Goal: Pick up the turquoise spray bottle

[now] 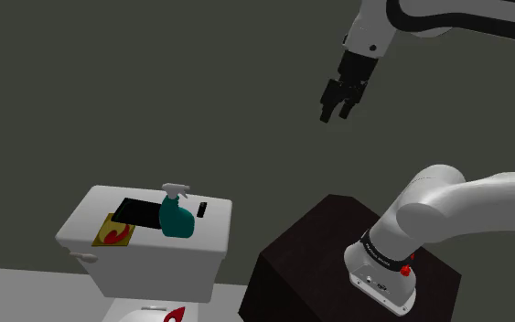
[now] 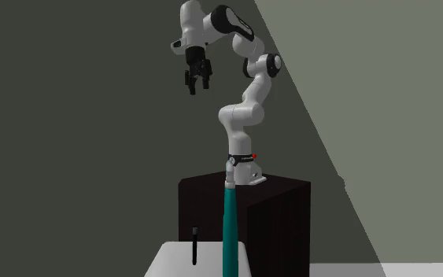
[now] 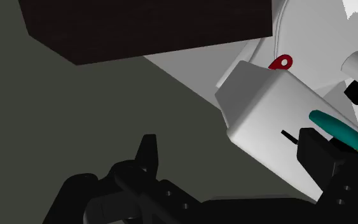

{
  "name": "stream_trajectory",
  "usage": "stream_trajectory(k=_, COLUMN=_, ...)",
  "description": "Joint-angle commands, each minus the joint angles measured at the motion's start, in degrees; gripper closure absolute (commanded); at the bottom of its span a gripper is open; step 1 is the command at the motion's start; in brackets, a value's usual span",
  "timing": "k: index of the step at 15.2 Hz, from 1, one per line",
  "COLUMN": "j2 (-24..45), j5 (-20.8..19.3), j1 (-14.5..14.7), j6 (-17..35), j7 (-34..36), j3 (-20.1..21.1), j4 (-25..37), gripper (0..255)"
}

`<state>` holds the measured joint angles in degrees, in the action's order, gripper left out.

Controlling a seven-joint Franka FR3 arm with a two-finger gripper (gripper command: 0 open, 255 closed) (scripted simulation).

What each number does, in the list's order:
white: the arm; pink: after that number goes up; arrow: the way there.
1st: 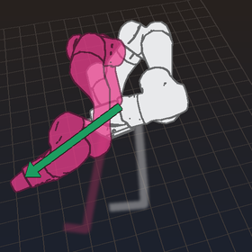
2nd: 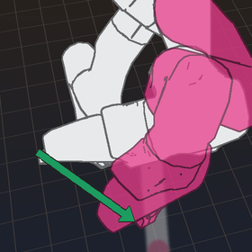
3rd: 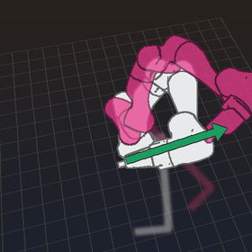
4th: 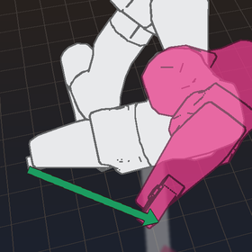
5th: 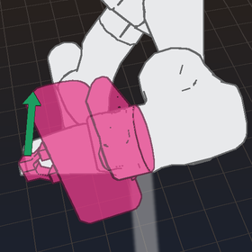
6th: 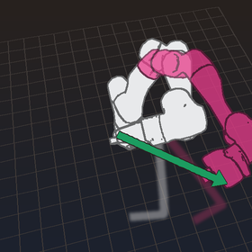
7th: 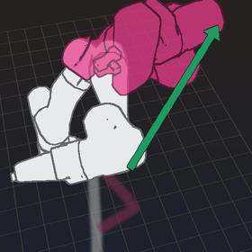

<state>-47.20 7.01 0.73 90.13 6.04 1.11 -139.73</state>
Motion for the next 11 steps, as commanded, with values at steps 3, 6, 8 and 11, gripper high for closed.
stream_trajectory(k=3, j2=0.49, j5=0.87, j1=1.24, j6=5.12, j7=-1.42, j3=0.80, j4=-3.00, gripper=0)
stream_trajectory(k=6, j2=1.99, j5=2.27, j1=3.22, j6=13.03, j7=-3.61, j3=2.06, j4=-6.93, gripper=0)
stream_trajectory(k=8, j2=3.55, j5=3.26, j1=4.61, j6=18.46, j7=-5.10, j3=2.94, j4=-9.16, gripper=0)
stream_trajectory(k=11, j2=6.73, j5=4.82, j1=6.77, j6=26.81, j7=-7.44, j3=4.29, j4=-11.85, gripper=0)
